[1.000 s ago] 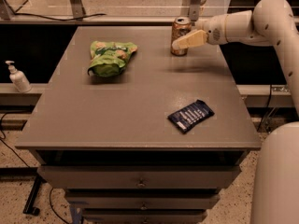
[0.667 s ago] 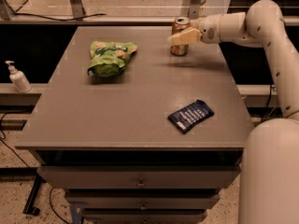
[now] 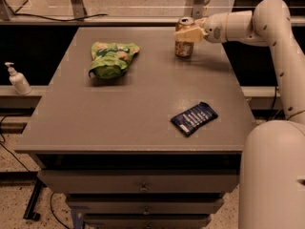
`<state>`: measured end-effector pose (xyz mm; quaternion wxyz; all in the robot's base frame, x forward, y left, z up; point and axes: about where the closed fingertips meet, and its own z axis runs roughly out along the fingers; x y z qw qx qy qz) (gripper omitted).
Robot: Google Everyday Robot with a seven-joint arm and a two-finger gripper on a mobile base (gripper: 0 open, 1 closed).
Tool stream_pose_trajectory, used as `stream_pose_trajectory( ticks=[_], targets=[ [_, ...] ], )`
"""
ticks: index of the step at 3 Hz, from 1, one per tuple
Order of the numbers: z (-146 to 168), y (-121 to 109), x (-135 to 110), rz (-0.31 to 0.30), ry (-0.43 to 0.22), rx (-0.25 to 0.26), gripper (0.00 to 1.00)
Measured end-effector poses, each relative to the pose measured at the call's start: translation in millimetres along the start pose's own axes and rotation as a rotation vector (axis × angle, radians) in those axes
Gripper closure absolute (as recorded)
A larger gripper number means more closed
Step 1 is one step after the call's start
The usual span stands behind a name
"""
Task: Move orange can near rxbar blueberry
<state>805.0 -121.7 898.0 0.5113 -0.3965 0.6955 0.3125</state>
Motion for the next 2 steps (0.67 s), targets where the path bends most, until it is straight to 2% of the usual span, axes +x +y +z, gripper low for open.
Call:
stream_pose_trajectory(
  ticks=[1,2],
  targets=[
    [-21,24,-6,-0.009,0.036,-0.038,0.87],
    [-65,82,-8,-0.054,0.113,-0.123,1.00]
  ],
)
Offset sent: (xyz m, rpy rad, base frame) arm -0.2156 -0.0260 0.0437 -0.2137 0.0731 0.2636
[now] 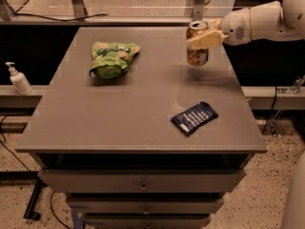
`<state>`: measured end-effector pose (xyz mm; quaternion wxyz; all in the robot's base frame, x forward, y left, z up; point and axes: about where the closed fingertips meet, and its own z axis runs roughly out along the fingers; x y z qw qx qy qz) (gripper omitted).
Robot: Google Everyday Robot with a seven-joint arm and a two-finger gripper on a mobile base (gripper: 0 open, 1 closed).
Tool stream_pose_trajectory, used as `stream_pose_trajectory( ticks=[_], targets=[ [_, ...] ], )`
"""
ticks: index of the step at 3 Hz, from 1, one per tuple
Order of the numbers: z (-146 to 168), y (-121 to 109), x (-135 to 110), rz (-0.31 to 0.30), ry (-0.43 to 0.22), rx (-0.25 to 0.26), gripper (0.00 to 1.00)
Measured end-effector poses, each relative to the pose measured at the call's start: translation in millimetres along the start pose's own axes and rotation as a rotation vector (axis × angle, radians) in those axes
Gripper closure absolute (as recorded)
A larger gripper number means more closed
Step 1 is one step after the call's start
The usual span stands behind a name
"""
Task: Move orange can near rxbar blueberry
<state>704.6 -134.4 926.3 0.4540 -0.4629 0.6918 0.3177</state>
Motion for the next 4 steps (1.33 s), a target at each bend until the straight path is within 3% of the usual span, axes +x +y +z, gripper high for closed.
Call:
stream_pose_trajectory(
  ticks=[1,2,3,4],
  targets=[
    [-36,61,3,-0.019,0.052,-0.045,1.00],
    [-60,117,27,0.009,0.067,-0.090,1.00],
    [-74,138,48,0.020,0.046,-0.119,1.00],
    [-89,146,64,0.001,0.025,-0.133,1.00]
  ],
)
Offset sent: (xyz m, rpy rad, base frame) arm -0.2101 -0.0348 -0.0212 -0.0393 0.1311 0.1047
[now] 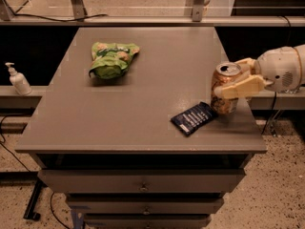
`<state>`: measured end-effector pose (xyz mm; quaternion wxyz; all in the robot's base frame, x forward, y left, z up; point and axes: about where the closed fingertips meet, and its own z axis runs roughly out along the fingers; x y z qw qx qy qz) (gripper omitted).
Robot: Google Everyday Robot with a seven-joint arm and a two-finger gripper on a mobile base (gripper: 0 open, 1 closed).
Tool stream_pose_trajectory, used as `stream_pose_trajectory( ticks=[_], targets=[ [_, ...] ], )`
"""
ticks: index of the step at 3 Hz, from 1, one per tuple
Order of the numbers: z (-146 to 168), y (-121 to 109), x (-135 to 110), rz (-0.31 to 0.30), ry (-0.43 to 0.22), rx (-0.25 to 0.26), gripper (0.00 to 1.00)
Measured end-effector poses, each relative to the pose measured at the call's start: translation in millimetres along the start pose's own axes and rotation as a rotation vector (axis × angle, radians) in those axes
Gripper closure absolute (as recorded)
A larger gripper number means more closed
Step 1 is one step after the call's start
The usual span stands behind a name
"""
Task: Move orange can near rxbar blueberry
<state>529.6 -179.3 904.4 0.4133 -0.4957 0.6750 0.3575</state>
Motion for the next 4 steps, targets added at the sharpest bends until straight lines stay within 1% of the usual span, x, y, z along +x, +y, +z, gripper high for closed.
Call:
stream_pose_trajectory(
  ticks=[1,2,3,4],
  targets=[
    [-12,-1,12,-0.036,-0.007,-0.005,1.00],
    [-16,-4,21,-0.053,-0.005,-0.027,0.81],
    [-7,1,27,-0.042,-0.008,-0.065,0.59],
    [0,7,30,-0.031,-0.006,-0.088,0.35]
  ],
)
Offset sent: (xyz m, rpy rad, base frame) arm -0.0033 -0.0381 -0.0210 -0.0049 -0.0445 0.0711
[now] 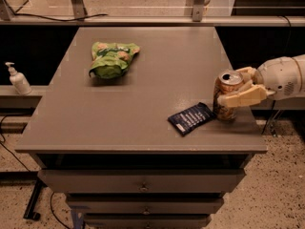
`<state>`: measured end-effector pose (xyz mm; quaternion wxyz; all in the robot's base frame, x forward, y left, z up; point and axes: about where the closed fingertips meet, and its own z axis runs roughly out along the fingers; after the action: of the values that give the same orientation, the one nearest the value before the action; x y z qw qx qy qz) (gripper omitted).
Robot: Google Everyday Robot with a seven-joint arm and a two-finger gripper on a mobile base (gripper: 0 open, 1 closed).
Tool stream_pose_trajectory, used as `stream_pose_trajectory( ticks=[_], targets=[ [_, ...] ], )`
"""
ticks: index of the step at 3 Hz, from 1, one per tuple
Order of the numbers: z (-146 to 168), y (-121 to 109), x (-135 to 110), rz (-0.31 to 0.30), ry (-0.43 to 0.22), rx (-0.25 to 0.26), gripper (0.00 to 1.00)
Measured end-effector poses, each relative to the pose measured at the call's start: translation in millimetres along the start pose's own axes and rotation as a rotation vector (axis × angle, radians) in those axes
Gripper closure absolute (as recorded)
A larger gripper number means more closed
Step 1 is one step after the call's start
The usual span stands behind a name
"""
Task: Move orange can near rxbar blueberry
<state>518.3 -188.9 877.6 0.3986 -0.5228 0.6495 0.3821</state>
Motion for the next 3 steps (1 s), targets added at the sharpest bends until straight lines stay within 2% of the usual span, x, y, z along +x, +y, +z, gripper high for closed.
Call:
stream_pose_trajectory(
  ticks=[1,2,3],
  targets=[
    [-0.8,0.3,-2.1,0.000,0.000,0.000,0.12],
    [1.2,3.0,-0.5,0.001,0.016,-0.008,0.00],
    [-6.7,3.7,2.7,0.007,0.032,-0.001,0.00]
  ],
)
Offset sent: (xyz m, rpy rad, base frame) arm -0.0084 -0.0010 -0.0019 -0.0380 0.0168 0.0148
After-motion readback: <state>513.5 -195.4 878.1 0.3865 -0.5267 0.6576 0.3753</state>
